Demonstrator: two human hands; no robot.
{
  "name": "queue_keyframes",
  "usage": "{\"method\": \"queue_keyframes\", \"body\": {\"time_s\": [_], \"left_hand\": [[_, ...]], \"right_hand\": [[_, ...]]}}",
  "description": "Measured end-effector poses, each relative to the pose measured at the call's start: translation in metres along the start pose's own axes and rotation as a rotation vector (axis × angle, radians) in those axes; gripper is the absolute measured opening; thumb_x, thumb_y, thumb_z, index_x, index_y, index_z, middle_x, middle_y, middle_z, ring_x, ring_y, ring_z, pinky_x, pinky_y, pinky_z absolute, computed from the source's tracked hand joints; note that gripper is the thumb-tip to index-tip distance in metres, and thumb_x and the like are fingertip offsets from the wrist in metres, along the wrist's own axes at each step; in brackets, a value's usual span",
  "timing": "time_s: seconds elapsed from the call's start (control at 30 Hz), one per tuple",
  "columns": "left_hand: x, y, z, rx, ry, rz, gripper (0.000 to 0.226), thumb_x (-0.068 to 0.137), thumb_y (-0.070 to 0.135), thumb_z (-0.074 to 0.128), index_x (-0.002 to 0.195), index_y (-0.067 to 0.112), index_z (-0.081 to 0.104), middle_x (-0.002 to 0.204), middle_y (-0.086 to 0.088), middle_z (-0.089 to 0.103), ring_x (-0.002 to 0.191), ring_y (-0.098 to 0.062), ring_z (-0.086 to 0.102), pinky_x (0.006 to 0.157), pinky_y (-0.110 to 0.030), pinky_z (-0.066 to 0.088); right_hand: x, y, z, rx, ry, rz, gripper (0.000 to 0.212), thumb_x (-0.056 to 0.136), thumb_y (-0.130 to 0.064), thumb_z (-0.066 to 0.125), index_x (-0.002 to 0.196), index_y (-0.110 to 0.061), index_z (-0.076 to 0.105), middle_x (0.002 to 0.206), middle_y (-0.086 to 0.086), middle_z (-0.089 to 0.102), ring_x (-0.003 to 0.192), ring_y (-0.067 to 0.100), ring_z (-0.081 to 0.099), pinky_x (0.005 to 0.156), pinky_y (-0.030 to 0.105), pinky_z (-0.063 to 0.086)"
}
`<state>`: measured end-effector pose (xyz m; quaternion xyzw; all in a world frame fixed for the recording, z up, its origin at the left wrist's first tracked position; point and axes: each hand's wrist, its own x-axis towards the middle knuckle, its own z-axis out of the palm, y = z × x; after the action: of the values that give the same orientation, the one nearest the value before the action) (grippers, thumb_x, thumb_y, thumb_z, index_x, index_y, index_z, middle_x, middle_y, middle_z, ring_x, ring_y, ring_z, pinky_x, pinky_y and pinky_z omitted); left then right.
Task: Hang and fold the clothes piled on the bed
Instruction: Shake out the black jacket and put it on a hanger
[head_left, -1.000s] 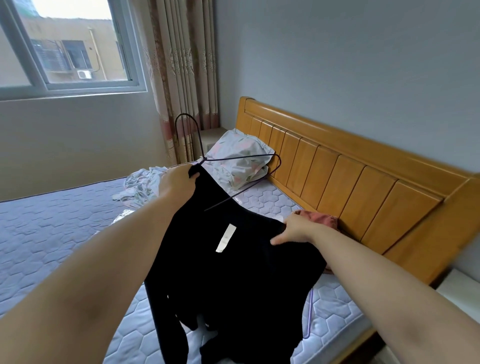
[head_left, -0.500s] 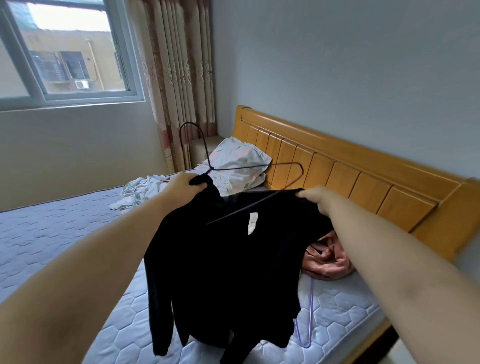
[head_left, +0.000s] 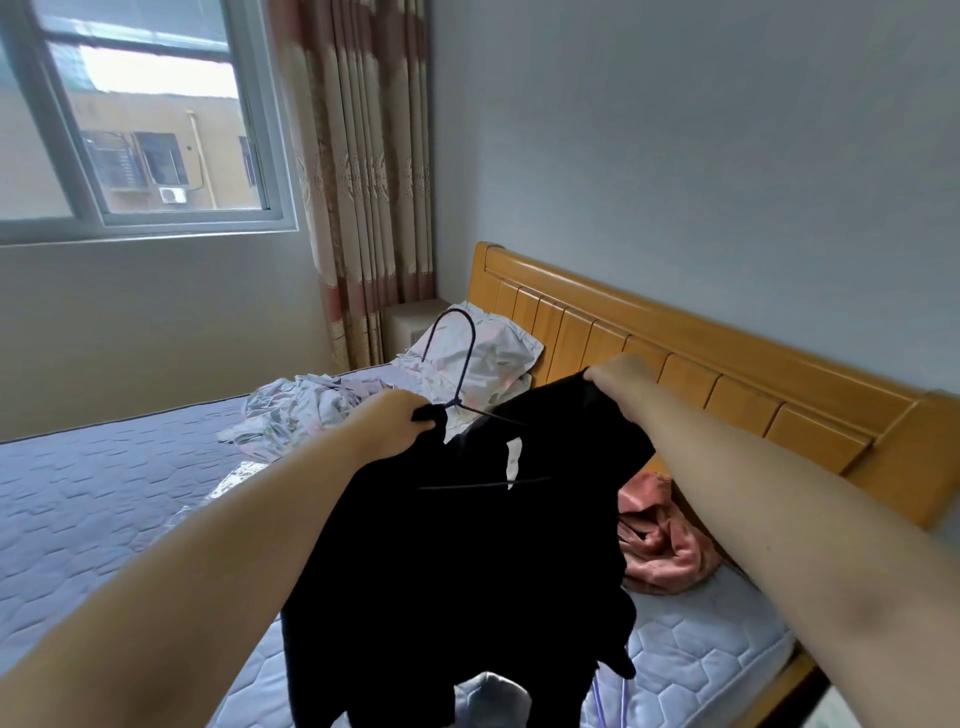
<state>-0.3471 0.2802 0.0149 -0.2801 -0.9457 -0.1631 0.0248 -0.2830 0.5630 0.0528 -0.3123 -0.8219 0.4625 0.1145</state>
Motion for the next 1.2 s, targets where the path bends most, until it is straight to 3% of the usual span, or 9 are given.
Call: {"method": "queue_keyframes", "body": {"time_s": [0.1,0.23,0.3,0.37,0.5,0.67,0.93,1.1,1.2], "left_hand": [[0.003,0.013,-0.001,0.050,0.010,0.012,0.027,0.097,0.030,0.050,0.106,0.009,0.065,0.107,-0.007,0.066,0.100,-0.027,0.058,0.080,-0.034,0.046],[0.009,0.034,0.000,-0.099,0.070,0.013,0.019,0.094,0.028,0.054,0.090,0.012,0.064,0.096,-0.008,0.066,0.096,-0.029,0.059,0.081,-0.035,0.048],[0.009,0.037,-0.004,-0.297,0.147,-0.030,0.016,0.092,0.021,0.057,0.080,0.012,0.062,0.081,-0.005,0.064,0.085,-0.026,0.060,0.075,-0.032,0.045],[0.007,0.033,-0.013,-0.400,0.230,-0.069,0.016,0.091,0.017,0.059,0.078,0.008,0.061,0.069,0.000,0.057,0.074,-0.020,0.055,0.068,-0.030,0.038],[0.007,0.022,-0.033,-0.464,0.286,-0.050,0.016,0.089,0.016,0.061,0.081,0.002,0.064,0.069,-0.008,0.058,0.070,-0.021,0.054,0.069,-0.031,0.039],[0.007,0.029,-0.043,-0.408,0.328,-0.015,0.016,0.089,0.016,0.060,0.074,0.013,0.062,0.069,0.000,0.058,0.072,-0.022,0.055,0.069,-0.031,0.042],[0.006,0.062,-0.058,-0.182,0.464,0.177,0.014,0.090,0.023,0.056,0.083,0.016,0.066,0.074,-0.001,0.064,0.075,-0.023,0.059,0.067,-0.036,0.047],[0.018,0.052,-0.072,-0.016,0.524,-0.002,0.023,0.094,0.021,0.048,0.096,0.014,0.070,0.091,-0.006,0.067,0.096,-0.028,0.054,0.077,-0.039,0.047],[0.019,0.045,-0.083,-0.177,0.608,-0.174,0.025,0.096,0.019,0.046,0.094,0.009,0.069,0.094,-0.010,0.064,0.093,-0.032,0.059,0.079,-0.038,0.047]], "right_hand": [[-0.009,-0.033,0.003,0.204,-0.036,-0.041,0.021,0.085,-0.003,0.057,0.104,0.005,0.061,0.094,0.017,0.056,0.080,0.024,0.054,0.060,0.029,0.040],[-0.028,-0.082,0.006,0.454,-0.128,-0.146,0.017,0.078,-0.007,0.063,0.093,0.000,0.064,0.088,0.018,0.062,0.079,0.029,0.063,0.070,0.036,0.052],[-0.028,-0.084,0.005,0.317,-0.075,-0.275,0.011,0.079,-0.018,0.058,0.083,-0.008,0.061,0.081,0.013,0.058,0.074,0.025,0.058,0.065,0.033,0.047],[-0.024,-0.068,-0.002,-0.054,0.006,-0.479,0.019,0.088,-0.031,0.049,0.086,-0.015,0.061,0.088,0.007,0.059,0.082,0.024,0.055,0.072,0.031,0.044],[-0.025,-0.035,-0.005,-0.386,-0.245,-0.621,0.041,0.096,-0.045,0.046,0.128,-0.021,0.055,0.120,-0.004,0.057,0.111,0.016,0.053,0.095,0.033,0.041],[-0.030,-0.034,0.004,-0.412,-0.251,-0.646,0.026,0.090,-0.030,0.061,0.098,-0.007,0.071,0.094,0.010,0.070,0.091,0.027,0.064,0.077,0.034,0.047],[-0.054,-0.069,-0.001,-0.362,-0.251,-0.725,0.010,0.088,-0.018,0.064,0.094,-0.011,0.068,0.088,0.001,0.067,0.084,0.016,0.061,0.070,0.025,0.044],[-0.050,-0.066,0.009,-0.284,0.149,-0.686,0.005,0.082,-0.022,0.064,0.082,-0.017,0.064,0.072,-0.006,0.058,0.075,0.019,0.055,0.056,0.026,0.033],[-0.051,-0.061,0.010,-0.194,0.228,-0.641,0.005,0.083,-0.021,0.061,0.083,-0.018,0.065,0.072,-0.004,0.060,0.072,0.020,0.056,0.053,0.024,0.035]]}}
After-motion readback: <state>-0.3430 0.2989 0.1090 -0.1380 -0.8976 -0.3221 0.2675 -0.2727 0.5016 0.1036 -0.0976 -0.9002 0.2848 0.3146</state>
